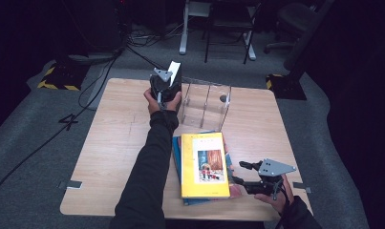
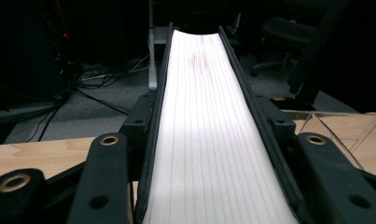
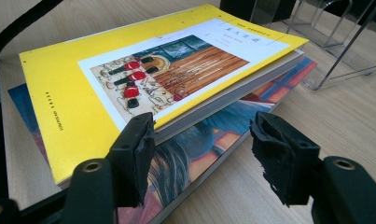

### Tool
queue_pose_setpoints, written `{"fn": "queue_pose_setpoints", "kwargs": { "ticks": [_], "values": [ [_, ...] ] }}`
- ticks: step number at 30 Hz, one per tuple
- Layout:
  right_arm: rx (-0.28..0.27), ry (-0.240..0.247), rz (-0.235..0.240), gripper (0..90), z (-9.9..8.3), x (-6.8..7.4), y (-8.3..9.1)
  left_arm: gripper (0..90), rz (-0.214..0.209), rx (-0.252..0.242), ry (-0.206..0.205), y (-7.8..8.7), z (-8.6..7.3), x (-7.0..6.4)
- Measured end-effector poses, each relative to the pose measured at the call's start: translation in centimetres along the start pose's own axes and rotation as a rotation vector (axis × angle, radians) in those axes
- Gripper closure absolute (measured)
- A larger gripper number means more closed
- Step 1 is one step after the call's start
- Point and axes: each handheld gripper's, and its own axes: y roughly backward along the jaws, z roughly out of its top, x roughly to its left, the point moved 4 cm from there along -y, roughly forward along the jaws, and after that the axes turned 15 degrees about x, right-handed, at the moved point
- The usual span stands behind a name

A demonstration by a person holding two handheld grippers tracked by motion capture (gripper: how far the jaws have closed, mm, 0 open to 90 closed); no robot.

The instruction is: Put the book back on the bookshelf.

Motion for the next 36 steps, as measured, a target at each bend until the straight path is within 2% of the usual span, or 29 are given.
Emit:
{"fn": "queue_pose_setpoints", "kwargs": {
  "ticks": [9,12,20,27,31,36],
  "values": [
    [0.019,0.007,0.003,39.1,-0.1,0.2,-0.4,48.0,0.003,0.024,-0.035,0.0,0.2,0.0],
    [0.025,0.01,0.004,38.9,-0.1,0.2,-0.4,44.3,0.004,0.027,-0.047,0.2,0.3,0.1],
    [0.027,0.009,0.003,38.6,-0.1,0.1,-0.4,39.5,-0.03,0.037,-0.083,1.0,0.4,0.3],
    [0.029,0.008,-0.001,38.5,-0.2,0.1,-0.4,36.6,-0.034,0.05,-0.132,1.8,-0.1,0.5],
    [0.03,0.009,0.0,38.4,-0.2,0.1,-0.4,34.9,-0.06,0.052,-0.14,2.2,-0.5,1.0],
    [0.029,0.008,-0.002,38.3,-0.2,0.0,-0.4,33.9,-0.073,0.066,-0.194,2.9,-1.4,1.3]
  ]
}}
